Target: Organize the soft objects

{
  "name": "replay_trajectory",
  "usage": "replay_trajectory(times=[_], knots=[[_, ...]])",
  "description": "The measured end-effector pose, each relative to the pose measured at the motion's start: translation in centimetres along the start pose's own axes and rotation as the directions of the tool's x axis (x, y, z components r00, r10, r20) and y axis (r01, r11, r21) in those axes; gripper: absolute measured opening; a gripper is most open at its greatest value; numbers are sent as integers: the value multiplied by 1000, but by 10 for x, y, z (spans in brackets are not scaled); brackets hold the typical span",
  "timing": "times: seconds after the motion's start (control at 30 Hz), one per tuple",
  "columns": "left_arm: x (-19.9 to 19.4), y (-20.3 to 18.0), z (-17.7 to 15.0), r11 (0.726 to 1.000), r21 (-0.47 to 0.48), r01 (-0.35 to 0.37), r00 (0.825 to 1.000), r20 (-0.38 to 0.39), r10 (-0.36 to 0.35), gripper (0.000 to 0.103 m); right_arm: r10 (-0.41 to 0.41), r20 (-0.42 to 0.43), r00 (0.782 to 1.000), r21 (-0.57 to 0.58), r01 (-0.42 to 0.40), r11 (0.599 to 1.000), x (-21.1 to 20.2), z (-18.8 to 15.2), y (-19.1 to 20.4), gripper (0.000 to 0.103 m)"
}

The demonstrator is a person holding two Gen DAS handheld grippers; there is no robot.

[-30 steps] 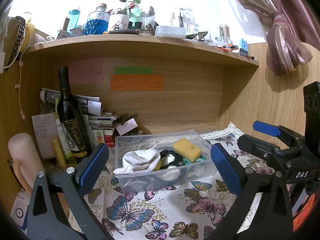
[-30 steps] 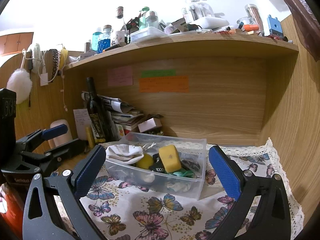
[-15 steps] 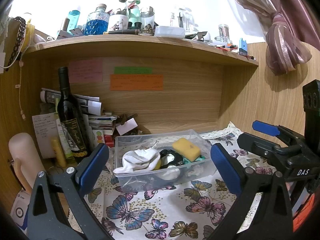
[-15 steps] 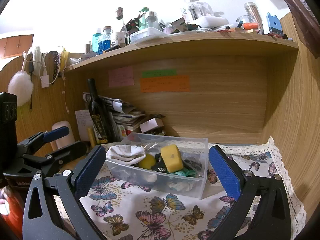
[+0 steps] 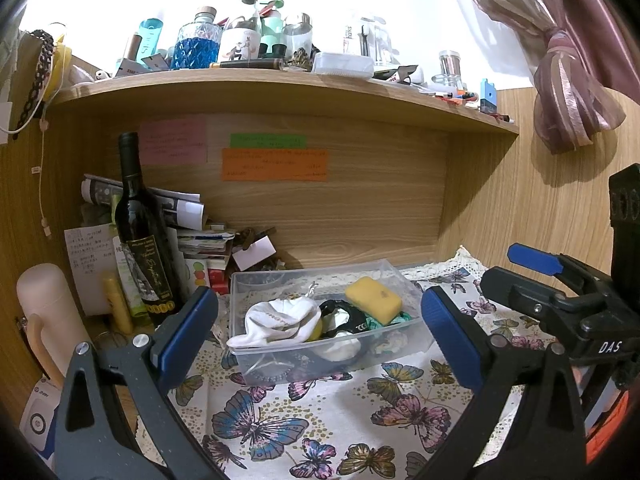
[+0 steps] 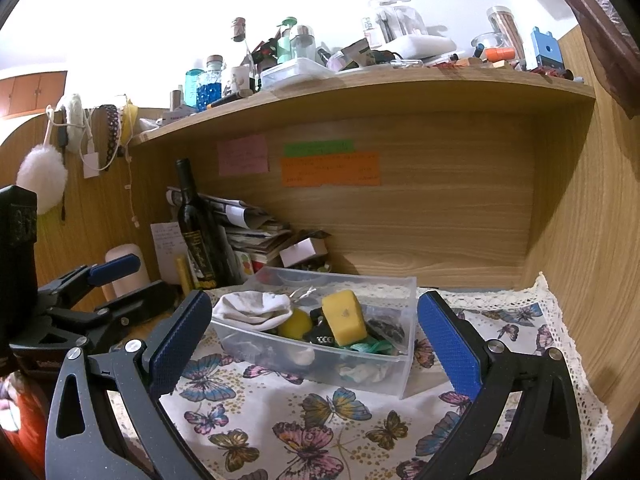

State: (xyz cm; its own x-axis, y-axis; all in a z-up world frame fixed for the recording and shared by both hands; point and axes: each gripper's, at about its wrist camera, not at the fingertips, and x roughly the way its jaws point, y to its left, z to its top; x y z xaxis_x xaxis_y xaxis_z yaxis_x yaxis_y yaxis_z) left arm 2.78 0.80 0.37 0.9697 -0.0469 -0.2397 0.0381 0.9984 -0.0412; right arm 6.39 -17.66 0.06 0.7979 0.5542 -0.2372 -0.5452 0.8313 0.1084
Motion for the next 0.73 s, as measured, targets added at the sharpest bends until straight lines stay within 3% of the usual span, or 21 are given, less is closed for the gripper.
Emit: replay_trajectory(times=[0.73], knots=[[-1, -5, 1, 1000, 2, 9, 1000, 1, -9, 103, 0, -7, 1000, -1, 0, 1000, 2, 0, 1, 103]])
